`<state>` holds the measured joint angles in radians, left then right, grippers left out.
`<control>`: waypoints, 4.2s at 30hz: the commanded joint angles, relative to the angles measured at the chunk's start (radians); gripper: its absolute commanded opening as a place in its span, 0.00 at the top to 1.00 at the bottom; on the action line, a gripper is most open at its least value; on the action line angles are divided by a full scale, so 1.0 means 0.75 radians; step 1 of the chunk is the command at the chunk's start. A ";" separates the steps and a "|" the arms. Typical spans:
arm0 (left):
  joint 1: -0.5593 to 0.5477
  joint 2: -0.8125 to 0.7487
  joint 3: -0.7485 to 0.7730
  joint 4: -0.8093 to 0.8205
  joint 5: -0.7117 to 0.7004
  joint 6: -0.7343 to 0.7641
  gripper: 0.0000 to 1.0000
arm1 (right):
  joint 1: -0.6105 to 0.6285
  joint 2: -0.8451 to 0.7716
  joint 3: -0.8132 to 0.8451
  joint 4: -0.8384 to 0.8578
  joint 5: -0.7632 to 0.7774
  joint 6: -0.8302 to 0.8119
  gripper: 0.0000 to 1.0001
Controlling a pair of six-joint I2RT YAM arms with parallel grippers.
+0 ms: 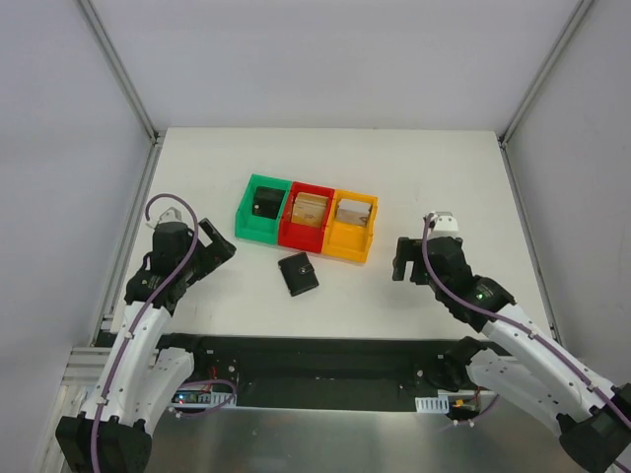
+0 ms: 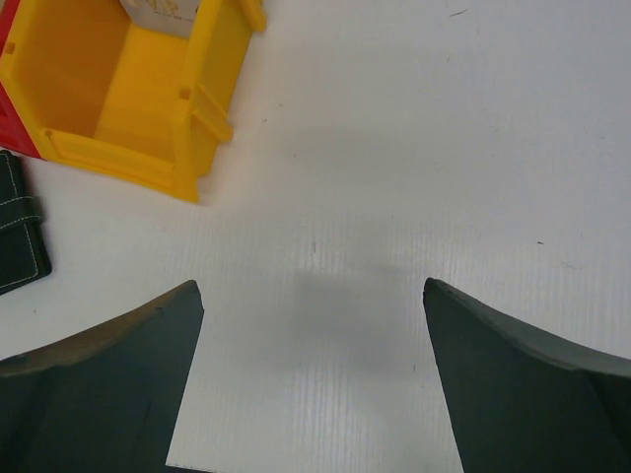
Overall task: Take the credit cards out of the card holder
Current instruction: Move the card holder to the center of the board.
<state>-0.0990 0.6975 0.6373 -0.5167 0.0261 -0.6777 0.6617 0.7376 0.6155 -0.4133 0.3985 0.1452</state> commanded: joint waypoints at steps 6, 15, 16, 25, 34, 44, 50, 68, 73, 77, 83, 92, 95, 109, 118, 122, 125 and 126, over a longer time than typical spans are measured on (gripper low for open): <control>-0.005 -0.020 0.016 0.026 0.161 0.049 0.01 | 0.005 -0.004 0.010 0.083 -0.132 -0.054 0.04; -0.091 -0.006 -0.101 0.231 0.462 0.077 0.01 | 0.007 0.055 0.024 0.060 -0.282 -0.081 0.04; -0.125 0.005 -0.103 0.239 0.450 0.079 0.01 | 0.007 0.066 0.026 0.064 -0.298 -0.073 0.04; -0.377 0.111 -0.205 0.433 0.360 -0.062 0.02 | 0.105 0.286 0.075 0.158 -0.388 -0.034 0.04; -0.473 0.138 -0.408 0.646 0.256 -0.268 0.25 | 0.326 0.524 0.116 0.379 -0.333 0.129 0.04; -0.484 0.281 -0.367 0.719 0.114 -0.289 0.27 | 0.331 0.802 0.143 0.651 -0.347 0.344 0.14; -0.486 0.438 -0.326 0.801 0.147 -0.279 0.35 | 0.331 0.929 0.194 0.709 -0.353 0.387 0.23; -0.545 0.706 -0.244 0.891 0.186 -0.254 0.51 | 0.353 1.185 0.314 0.741 -0.460 0.359 0.43; -0.553 0.731 -0.246 0.896 0.190 -0.254 0.55 | 0.359 1.229 0.323 0.768 -0.490 0.361 0.47; -0.557 0.749 -0.248 0.904 0.200 -0.246 0.62 | 0.369 1.256 0.343 0.768 -0.496 0.357 0.53; -0.561 0.776 -0.252 0.912 0.213 -0.232 0.67 | 0.378 1.273 0.349 0.768 -0.503 0.355 0.57; -0.586 0.823 -0.281 1.028 0.296 -0.219 0.71 | 0.404 1.271 0.321 0.780 -0.519 0.361 0.64; -0.602 0.849 -0.279 1.043 0.317 -0.213 0.72 | 0.408 1.262 0.302 0.784 -0.517 0.363 0.66; -0.745 0.864 -0.304 1.125 0.397 -0.174 0.70 | 0.468 1.091 0.086 0.776 -0.539 0.310 0.66; -0.874 0.880 -0.316 1.143 0.384 -0.187 0.70 | 0.568 0.994 0.010 0.727 -0.443 0.314 0.66; -0.880 0.845 -0.340 1.137 0.354 -0.199 0.69 | 0.584 0.968 -0.009 0.709 -0.409 0.328 0.66; -0.880 0.758 -0.355 1.086 0.268 -0.205 0.65 | 0.582 0.921 -0.001 0.662 -0.360 0.326 0.64; -0.878 0.725 -0.353 1.057 0.235 -0.205 0.63 | 0.584 0.900 0.002 0.643 -0.339 0.326 0.63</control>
<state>-0.7368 1.3220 0.3889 0.3122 0.2485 -0.8215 1.0870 1.4643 0.6174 0.1120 0.0982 0.3843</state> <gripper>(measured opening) 0.331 0.354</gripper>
